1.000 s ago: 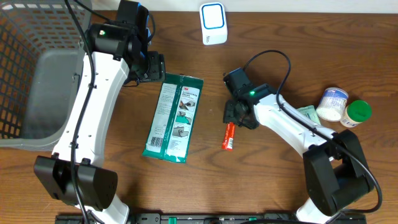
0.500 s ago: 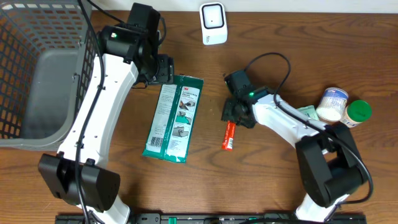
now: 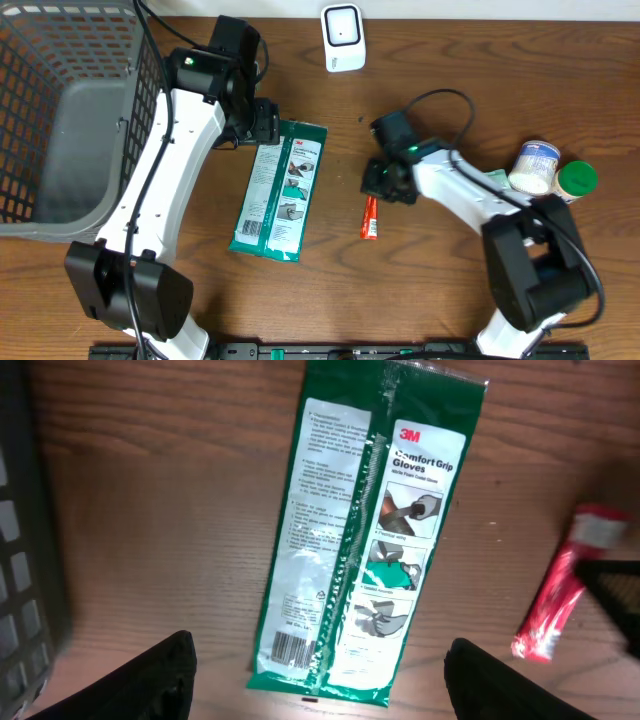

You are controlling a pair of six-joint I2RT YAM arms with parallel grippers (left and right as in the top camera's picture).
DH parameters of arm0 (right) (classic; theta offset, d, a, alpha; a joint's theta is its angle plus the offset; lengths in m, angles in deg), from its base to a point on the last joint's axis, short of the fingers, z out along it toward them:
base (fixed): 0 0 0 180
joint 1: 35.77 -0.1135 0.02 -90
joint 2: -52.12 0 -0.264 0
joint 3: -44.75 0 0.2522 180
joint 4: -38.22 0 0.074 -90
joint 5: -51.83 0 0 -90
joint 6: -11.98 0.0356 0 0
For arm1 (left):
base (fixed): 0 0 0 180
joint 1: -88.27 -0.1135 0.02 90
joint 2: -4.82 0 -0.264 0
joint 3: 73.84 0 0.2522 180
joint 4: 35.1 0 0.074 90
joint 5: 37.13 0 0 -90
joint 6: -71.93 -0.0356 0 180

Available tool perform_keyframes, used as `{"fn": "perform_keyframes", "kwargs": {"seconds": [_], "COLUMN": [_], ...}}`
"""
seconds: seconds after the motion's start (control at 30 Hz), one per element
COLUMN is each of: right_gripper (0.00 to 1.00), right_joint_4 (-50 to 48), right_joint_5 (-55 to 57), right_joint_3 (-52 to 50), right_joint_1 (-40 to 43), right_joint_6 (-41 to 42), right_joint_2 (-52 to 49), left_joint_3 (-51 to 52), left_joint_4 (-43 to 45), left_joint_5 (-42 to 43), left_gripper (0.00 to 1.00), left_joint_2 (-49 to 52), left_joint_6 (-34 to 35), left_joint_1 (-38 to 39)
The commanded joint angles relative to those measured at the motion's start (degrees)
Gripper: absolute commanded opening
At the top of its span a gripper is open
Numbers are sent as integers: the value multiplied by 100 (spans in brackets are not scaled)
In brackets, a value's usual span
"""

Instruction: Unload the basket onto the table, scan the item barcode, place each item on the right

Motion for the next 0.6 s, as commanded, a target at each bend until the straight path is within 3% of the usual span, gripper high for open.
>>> {"fn": "perform_keyframes", "kwargs": {"seconds": [0.0,0.17,0.3,0.43,0.57], "right_gripper": [1,1,3,37,51], "right_joint_4": [-59,20,367,844,881], "right_joint_5": [-1073,-2385,-2175,-1069,-866], "right_joint_3": [72,72,72,50,13], "right_joint_1": [503,1104,1386,1381,1346], "right_joint_6": [-376,-988,-1091,-1259,-1558], "right_joint_2": [741,1399,1617,1558,1469], "left_joint_3": [162,461,640,844,1316], "left_joint_4": [170,732,1174,1443,1982], "left_joint_5": [623,2973,3257,3261,3259], "left_gripper": [78,78,78,78,78], "left_joint_2": [33,42,44,48,48], "left_joint_6": [-315,-1644,-1781,-1777,-1779], "left_joint_1": [9,9,9,50,321]}}
